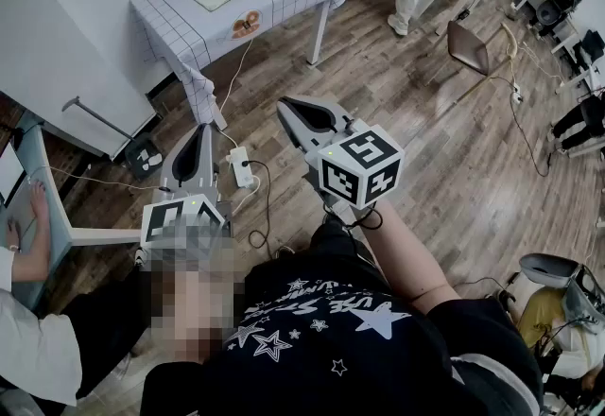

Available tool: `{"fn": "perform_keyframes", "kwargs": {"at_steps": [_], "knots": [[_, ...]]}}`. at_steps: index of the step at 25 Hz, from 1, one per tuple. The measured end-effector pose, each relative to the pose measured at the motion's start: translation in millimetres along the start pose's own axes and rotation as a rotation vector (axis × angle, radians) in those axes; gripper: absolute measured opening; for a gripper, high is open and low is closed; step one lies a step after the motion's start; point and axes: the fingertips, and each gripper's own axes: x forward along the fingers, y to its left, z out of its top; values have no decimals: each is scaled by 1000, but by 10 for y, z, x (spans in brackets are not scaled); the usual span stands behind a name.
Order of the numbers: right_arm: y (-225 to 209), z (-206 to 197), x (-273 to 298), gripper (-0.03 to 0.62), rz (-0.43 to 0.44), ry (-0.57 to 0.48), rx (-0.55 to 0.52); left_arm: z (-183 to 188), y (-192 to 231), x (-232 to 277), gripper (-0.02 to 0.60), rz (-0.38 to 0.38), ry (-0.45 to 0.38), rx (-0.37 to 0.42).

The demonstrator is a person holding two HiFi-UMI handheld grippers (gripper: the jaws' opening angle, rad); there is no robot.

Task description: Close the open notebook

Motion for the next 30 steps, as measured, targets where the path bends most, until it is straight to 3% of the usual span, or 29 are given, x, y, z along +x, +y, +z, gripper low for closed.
{"fn": "perform_keyframes", "kwargs": {"at_steps": [14, 18, 24, 30], "knots": [[171, -187, 210, 15, 5, 37, 18, -30, 195, -179, 8, 17, -13, -4], [248, -184, 212, 15, 49, 22, 11, -109, 248, -184, 8, 8, -9, -36], [-11, -251, 183, 17, 17, 27, 29, -147, 285, -23, 8, 5, 1, -9], [-233, -326, 481, 17, 71, 25, 40, -205, 398, 267, 8, 49, 20, 11]]}}
